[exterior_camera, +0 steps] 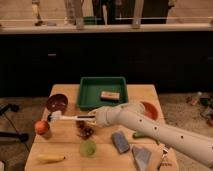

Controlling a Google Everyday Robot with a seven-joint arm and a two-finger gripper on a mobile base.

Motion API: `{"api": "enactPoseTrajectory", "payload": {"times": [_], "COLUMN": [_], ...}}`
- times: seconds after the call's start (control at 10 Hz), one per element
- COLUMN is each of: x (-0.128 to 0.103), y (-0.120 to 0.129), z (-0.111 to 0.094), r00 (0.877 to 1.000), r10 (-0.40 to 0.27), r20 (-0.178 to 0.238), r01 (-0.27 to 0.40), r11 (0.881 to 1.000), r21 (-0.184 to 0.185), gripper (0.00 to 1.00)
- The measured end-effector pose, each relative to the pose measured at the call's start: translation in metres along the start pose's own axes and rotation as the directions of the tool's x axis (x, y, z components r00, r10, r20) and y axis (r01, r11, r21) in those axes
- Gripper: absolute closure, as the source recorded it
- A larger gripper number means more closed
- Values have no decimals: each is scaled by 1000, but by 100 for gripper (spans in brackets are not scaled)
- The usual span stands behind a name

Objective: Place brush in plastic cup

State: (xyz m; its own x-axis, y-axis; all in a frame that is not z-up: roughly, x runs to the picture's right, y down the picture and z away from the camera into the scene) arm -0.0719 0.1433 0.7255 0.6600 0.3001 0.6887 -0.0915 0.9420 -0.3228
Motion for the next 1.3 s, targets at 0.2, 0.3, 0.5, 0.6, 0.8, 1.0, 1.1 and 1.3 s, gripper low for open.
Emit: {"api": "enactPoseTrajectory", "payload": {"times": [0.2,0.3,0.5,0.6,0.8,1.0,1.1,1.3], "x": [7,11,15,16,28,45,50,61], "y": [9,13,22,26,41,56,61,73], "z": [-17,-24,-35,-39,-50,-56,-59,-67], "r00": [1000,1000,999,999,998,996,996,994], "r10": [10,16,20,21,31,44,51,69], "r20": [12,16,30,36,52,72,78,86], "r01": [-10,-16,-20,-21,-31,-42,-48,-65], "r11": [1000,1000,1000,1000,999,999,998,997], "r21": [8,14,11,6,-13,-33,-35,-47], "gripper": [100,100,100,100,100,100,100,100]}}
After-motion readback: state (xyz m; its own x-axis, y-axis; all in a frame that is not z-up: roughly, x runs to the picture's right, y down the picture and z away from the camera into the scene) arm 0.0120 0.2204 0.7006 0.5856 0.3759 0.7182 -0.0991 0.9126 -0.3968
